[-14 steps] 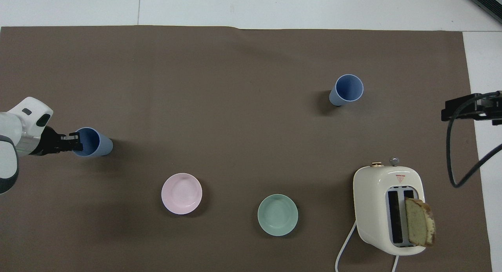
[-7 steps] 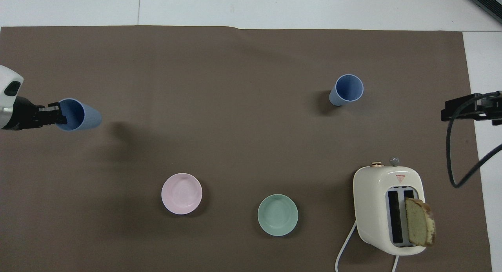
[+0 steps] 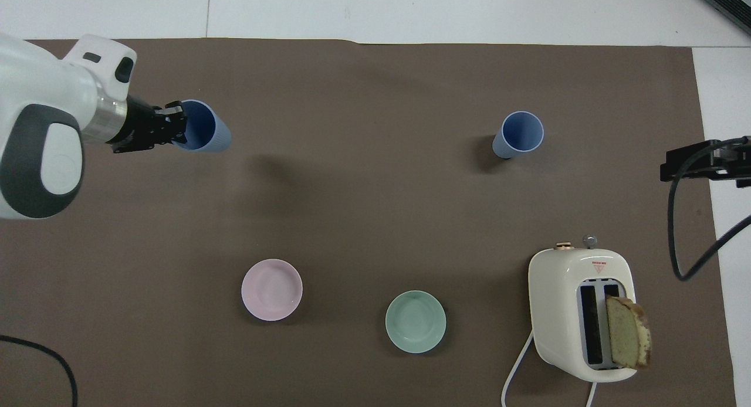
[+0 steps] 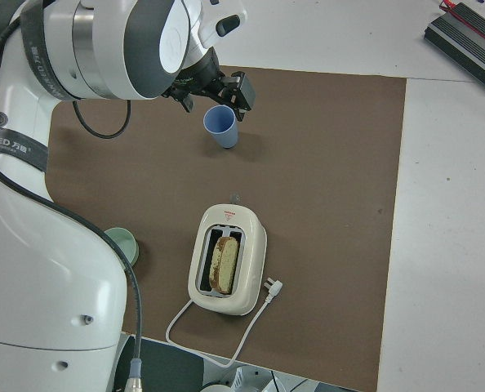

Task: Stack blue cups with both arms
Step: 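Carry the blue cup with the left gripper toward the table center, then set the blue cup down and open the left gripper, then retract the left gripper while the right gripper reaches the far blue cup, then grasp the far blue cup with the right gripper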

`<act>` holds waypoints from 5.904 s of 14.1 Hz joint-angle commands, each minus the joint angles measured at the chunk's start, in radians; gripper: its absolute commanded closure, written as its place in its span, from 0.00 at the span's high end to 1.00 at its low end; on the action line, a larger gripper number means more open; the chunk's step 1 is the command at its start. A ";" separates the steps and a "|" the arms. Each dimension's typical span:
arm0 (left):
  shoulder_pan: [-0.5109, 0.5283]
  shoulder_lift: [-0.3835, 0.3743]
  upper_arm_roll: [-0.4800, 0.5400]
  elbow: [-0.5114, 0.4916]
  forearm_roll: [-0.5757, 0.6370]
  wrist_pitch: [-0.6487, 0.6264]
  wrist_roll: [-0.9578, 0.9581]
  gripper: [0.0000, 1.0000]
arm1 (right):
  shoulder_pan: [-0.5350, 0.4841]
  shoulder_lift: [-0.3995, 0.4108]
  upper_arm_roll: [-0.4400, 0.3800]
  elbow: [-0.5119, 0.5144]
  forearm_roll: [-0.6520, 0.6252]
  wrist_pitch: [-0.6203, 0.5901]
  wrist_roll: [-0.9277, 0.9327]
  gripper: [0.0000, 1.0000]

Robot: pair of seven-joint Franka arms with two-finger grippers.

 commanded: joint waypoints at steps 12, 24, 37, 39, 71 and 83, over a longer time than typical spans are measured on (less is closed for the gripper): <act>-0.334 0.112 0.014 -0.047 0.003 0.128 -0.350 0.00 | -0.013 -0.027 -0.001 -0.037 0.002 0.009 -0.033 1.00; -0.366 0.057 0.011 -0.213 0.001 0.245 -0.349 0.00 | -0.017 -0.027 -0.004 -0.037 0.002 0.010 -0.033 1.00; -0.175 -0.058 0.029 -0.160 0.044 0.076 -0.096 1.00 | -0.014 -0.019 -0.001 -0.035 0.002 0.013 -0.042 1.00; -0.086 -0.100 0.029 -0.163 0.044 0.012 0.054 1.00 | -0.011 -0.010 0.000 -0.029 0.002 0.041 -0.042 1.00; 0.125 -0.311 0.039 0.098 0.110 -0.541 0.541 1.00 | 0.061 0.482 0.016 -0.072 -0.004 0.570 0.004 1.00; 0.125 -0.308 0.039 0.110 0.116 -0.552 0.547 1.00 | 0.055 0.482 0.016 -0.089 0.004 0.582 0.033 0.00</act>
